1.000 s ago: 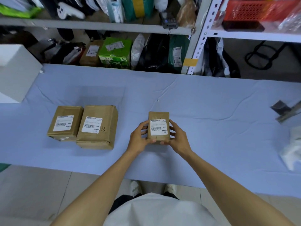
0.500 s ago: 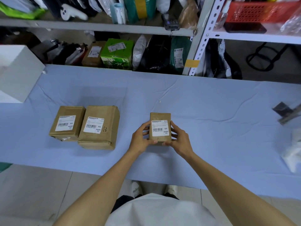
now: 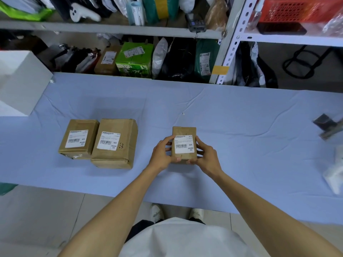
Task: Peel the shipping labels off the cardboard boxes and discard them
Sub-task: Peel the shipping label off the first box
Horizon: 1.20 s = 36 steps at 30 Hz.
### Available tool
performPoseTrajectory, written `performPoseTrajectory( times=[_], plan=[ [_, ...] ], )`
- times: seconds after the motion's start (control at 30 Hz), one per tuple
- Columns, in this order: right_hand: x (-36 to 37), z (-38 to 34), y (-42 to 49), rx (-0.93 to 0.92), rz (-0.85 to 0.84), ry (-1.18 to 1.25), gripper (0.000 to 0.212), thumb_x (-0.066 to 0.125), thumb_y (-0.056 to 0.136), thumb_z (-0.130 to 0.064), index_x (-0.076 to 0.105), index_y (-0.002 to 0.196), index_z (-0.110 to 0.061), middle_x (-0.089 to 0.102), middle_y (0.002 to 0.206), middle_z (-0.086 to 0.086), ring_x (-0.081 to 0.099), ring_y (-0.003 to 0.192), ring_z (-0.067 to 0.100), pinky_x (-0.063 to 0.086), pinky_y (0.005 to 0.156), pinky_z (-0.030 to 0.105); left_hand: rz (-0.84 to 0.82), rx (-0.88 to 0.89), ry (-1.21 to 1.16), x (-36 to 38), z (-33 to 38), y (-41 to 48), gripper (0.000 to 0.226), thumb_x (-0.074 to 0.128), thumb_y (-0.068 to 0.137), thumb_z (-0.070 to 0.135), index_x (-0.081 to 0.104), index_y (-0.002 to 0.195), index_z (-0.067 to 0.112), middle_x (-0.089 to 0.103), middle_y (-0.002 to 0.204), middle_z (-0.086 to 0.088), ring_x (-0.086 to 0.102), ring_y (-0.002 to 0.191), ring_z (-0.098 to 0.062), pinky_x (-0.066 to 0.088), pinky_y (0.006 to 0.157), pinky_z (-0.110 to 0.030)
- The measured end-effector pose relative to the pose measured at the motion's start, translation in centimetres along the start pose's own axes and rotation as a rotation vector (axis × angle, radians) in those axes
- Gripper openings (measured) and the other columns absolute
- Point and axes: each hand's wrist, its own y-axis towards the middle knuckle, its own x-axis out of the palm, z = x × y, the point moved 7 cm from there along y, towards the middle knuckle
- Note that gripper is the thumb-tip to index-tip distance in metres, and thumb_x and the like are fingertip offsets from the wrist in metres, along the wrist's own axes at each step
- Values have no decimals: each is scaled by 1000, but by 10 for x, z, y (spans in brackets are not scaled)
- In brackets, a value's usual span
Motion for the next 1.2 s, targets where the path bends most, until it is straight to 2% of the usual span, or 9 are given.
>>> performPoseTrajectory(
  times=[0.33,0.5,0.57,0.67,0.73,1.0,1.07,1.13,1.2],
  plan=[
    [0,4,4,18,10,0,91,81,67,2,39,145,-21,62,115,-7,63,97,11,54,68,12,14,-20,-22,-1,-2,5,84,85,61,-3,48,131,26,53,129,-3,57,108,-18,53,66,-17],
    [0,7,5,29,8,0,93,80,66,5,38,145,-19,63,114,-8,64,99,13,55,68,14,13,-23,73,3,-1,3,50,80,70,-3,58,105,26,47,130,-5,54,114,-25,54,60,-10],
    [0,7,5,29,7,-2,93,80,66,4,38,145,-19,63,116,-6,64,101,13,55,70,13,15,-38,7,2,-2,3,59,79,72,-2,54,117,26,49,130,-4,55,112,-22,54,59,-12],
    [0,7,5,31,10,-1,92,81,66,3,39,145,-20,63,115,-9,64,101,12,55,70,13,25,-14,-37,-1,0,2,82,83,68,0,44,134,28,54,129,-1,57,111,-18,55,65,-15],
    [0,8,5,34,13,0,93,81,66,3,39,145,-19,63,114,-10,64,101,11,54,70,13,33,-19,-42,1,0,0,81,81,70,-1,44,137,25,52,133,-4,55,109,-15,55,64,-13],
    [0,10,5,44,9,-8,95,81,66,4,37,146,-18,61,116,-9,63,102,13,55,70,12,32,-40,-12,1,3,0,73,82,67,-3,50,127,22,52,130,-7,55,107,-19,55,61,-15],
    [0,11,5,43,5,-1,95,80,65,5,37,146,-19,63,117,-7,64,102,14,56,72,15,9,-39,75,1,4,2,62,83,66,-2,56,115,25,48,129,-5,55,113,-23,54,64,-14],
    [0,9,6,40,7,6,95,79,64,6,38,145,-20,64,117,-7,64,102,14,57,73,17,-23,-19,51,-3,6,5,58,82,68,-1,56,113,25,50,127,-2,57,113,-24,56,70,-16],
    [0,9,6,41,16,22,93,78,64,7,40,144,-22,64,115,-9,65,101,12,56,74,17,-1,-8,-30,-14,8,9,55,80,73,6,54,117,24,59,121,-2,61,109,-21,57,81,-28]
  ],
)
